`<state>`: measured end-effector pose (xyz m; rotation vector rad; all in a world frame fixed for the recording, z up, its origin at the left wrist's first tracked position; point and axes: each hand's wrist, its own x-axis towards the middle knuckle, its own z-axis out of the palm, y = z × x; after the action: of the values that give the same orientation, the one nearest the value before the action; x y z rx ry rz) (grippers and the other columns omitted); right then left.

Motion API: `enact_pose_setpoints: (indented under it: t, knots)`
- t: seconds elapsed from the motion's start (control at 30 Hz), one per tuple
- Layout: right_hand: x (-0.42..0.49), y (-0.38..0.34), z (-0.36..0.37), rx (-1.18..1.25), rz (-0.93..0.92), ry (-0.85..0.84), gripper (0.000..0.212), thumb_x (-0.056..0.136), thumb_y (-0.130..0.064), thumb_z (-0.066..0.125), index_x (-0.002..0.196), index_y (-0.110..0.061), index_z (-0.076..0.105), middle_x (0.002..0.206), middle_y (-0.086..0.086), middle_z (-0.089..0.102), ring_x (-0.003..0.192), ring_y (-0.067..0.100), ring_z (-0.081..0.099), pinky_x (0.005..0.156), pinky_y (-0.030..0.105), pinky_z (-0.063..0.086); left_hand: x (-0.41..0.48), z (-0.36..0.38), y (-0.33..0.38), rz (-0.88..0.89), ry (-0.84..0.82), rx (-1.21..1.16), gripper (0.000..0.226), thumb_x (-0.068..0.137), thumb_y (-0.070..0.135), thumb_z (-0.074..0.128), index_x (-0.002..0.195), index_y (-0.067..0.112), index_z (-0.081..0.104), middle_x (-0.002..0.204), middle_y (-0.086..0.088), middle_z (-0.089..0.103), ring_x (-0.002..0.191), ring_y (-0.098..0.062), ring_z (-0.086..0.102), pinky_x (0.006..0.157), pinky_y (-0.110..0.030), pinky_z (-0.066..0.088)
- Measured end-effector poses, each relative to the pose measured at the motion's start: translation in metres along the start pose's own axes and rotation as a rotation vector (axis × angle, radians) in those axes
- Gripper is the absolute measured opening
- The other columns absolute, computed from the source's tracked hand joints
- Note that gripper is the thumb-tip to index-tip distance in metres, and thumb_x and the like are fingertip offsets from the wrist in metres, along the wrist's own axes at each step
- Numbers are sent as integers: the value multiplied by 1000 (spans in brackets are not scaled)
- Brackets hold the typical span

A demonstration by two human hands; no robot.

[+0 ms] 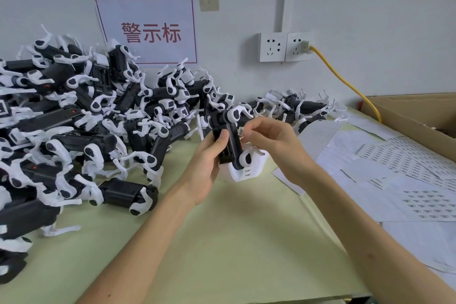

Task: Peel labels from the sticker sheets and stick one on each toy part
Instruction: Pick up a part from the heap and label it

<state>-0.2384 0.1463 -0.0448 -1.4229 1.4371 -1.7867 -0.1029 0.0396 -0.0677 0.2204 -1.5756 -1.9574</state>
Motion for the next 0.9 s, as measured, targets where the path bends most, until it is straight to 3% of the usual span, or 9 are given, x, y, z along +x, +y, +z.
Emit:
enact_pose_setpoints:
  t: [0.23, 0.6, 0.9]
  knots:
    - [-1, -2, 1, -17, -3, 17, 14, 98, -8, 63, 85, -12, 67, 79, 9, 69, 71, 12, 64, 64, 14, 45, 0, 1, -3, 32, 35, 92, 44, 96, 38, 61, 134, 16, 58, 127, -2, 72, 122, -17, 66, 101, -31, 49]
    - [-1, -1, 2, -95, -13, 34, 14, 99, -11, 64, 86, -14, 66, 76, 2, 69, 71, 10, 63, 66, 12, 45, 1, 2, -6, 60, 45, 173, 40, 91, 39, 59, 129, 25, 60, 126, 3, 73, 122, -12, 65, 102, -27, 49]
    - [0, 2, 2, -129, -33, 65, 14, 98, -13, 65, 85, -16, 66, 74, -2, 69, 65, 8, 64, 64, 11, 43, 0, 2, -7, 65, 43, 225, 43, 92, 40, 59, 132, 25, 58, 129, 2, 71, 125, -13, 63, 113, -37, 44]
